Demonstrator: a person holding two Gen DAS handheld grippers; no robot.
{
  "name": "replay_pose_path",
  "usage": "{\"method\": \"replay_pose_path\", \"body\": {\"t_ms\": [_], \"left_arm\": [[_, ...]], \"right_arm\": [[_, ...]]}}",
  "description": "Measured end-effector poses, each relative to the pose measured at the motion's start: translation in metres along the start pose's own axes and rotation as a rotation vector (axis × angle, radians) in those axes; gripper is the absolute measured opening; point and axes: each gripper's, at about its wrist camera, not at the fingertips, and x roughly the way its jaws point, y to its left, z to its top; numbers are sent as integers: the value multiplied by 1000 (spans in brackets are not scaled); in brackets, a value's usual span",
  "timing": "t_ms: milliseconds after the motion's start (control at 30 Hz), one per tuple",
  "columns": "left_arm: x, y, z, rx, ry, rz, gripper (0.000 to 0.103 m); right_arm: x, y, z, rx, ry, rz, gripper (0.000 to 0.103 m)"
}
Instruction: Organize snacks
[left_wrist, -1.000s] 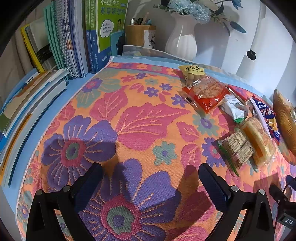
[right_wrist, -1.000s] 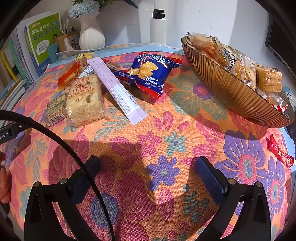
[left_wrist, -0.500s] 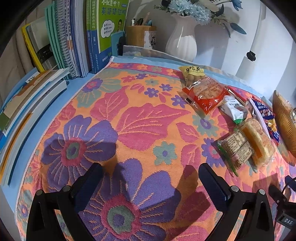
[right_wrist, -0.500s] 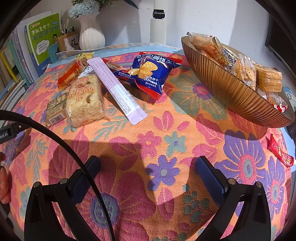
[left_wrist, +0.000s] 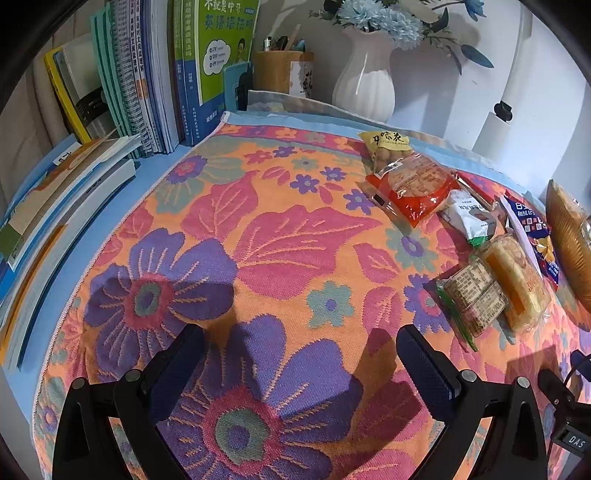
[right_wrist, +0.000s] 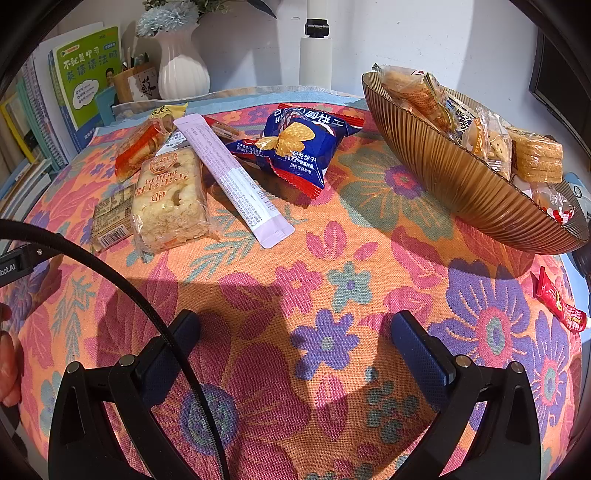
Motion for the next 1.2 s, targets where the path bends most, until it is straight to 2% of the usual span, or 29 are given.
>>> {"method": "replay_pose_path", "body": {"t_ms": [1200], "left_arm": [[-5,-1,1,-9,-10,17,103]], "right_arm": [[0,0,0,0,0,0,103]]}}
